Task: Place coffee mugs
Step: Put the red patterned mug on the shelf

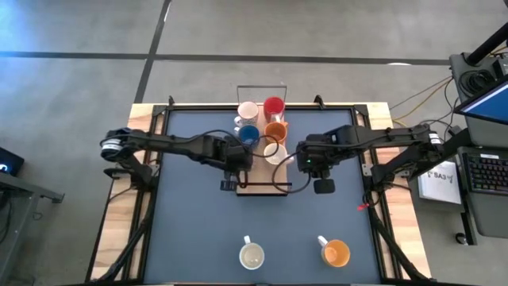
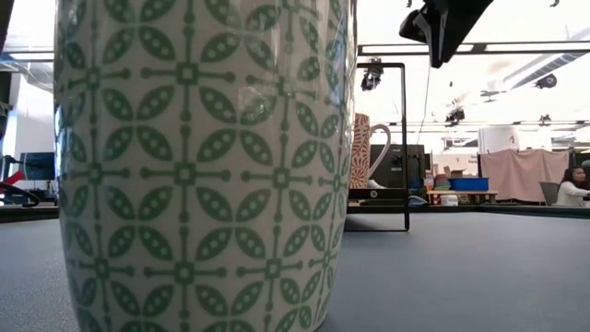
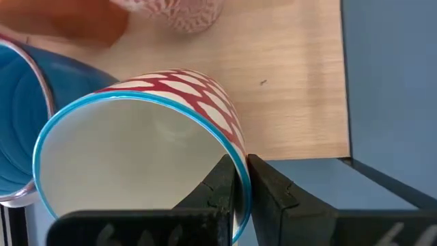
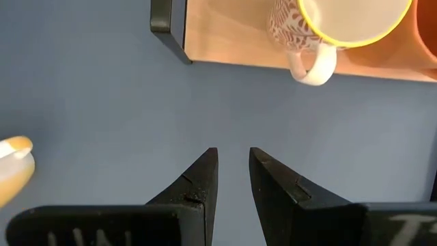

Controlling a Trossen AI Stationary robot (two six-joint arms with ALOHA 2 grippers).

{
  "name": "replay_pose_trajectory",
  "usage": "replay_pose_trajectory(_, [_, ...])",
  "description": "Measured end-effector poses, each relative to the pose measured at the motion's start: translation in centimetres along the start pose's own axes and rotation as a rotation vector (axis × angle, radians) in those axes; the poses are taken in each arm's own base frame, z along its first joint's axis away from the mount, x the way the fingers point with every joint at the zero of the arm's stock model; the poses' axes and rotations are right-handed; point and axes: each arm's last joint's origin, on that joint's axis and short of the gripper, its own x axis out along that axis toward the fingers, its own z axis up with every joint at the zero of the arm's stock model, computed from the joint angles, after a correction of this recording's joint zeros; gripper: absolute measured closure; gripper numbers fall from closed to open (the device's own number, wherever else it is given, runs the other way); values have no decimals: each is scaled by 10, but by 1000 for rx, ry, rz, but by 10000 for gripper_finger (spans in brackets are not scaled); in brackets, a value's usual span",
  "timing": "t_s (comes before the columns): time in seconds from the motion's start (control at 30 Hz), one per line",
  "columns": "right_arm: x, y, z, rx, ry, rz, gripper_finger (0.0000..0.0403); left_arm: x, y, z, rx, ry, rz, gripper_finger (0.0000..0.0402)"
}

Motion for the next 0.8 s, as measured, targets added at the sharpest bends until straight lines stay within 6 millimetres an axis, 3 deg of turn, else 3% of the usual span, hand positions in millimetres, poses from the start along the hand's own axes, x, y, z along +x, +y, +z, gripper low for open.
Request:
replay_pose_trajectory(0.4, [8, 0, -7, 5, 23, 0, 330, 3, 0, 1, -42, -4, -54, 388])
replay_pose_trajectory(0.8, [8, 0, -6, 5, 11, 0, 330, 2, 1, 4, -87, -37, -32, 323])
